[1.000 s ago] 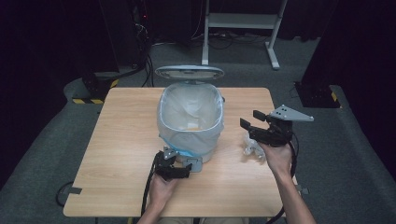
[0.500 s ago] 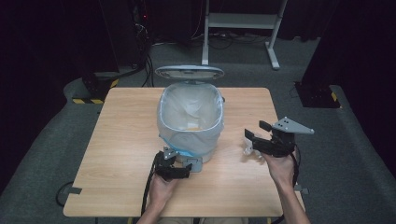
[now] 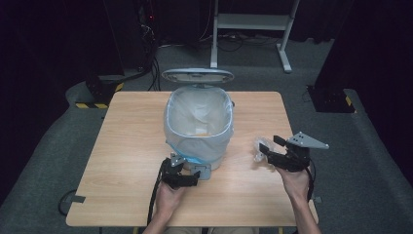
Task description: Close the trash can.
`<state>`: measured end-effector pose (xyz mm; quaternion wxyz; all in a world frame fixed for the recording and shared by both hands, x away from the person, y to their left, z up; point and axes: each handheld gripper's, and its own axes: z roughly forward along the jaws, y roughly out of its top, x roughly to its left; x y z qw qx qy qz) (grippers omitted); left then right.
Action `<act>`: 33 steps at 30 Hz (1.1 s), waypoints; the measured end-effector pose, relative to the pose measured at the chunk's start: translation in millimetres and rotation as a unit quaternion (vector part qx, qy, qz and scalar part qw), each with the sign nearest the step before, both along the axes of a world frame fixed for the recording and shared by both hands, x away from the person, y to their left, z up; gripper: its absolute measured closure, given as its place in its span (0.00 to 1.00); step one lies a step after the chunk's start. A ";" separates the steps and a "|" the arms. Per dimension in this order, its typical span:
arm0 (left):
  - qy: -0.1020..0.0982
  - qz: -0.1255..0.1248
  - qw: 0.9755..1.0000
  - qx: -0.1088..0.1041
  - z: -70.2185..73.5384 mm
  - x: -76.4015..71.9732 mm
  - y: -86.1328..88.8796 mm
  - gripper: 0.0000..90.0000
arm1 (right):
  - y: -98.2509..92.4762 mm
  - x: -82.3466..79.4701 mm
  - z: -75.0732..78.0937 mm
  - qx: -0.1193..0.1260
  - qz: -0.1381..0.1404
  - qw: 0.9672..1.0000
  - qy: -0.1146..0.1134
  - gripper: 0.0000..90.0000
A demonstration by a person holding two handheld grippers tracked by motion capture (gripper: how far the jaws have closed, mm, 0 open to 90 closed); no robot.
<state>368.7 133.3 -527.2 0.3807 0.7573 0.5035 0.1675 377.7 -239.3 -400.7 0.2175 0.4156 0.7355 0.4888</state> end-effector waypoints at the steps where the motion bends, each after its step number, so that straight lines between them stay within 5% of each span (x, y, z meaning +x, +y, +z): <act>1: 0.000 0.000 1.000 0.000 0.0 0.0 0.0 0.05 | 0.0 0.0 0.0 0.000 0.000 1.000 0.000 0.38; 33: 0.000 0.000 1.000 0.000 0.0 0.0 0.0 0.05 | -5.8 27.9 -52.8 -0.044 -0.035 0.997 0.052 0.41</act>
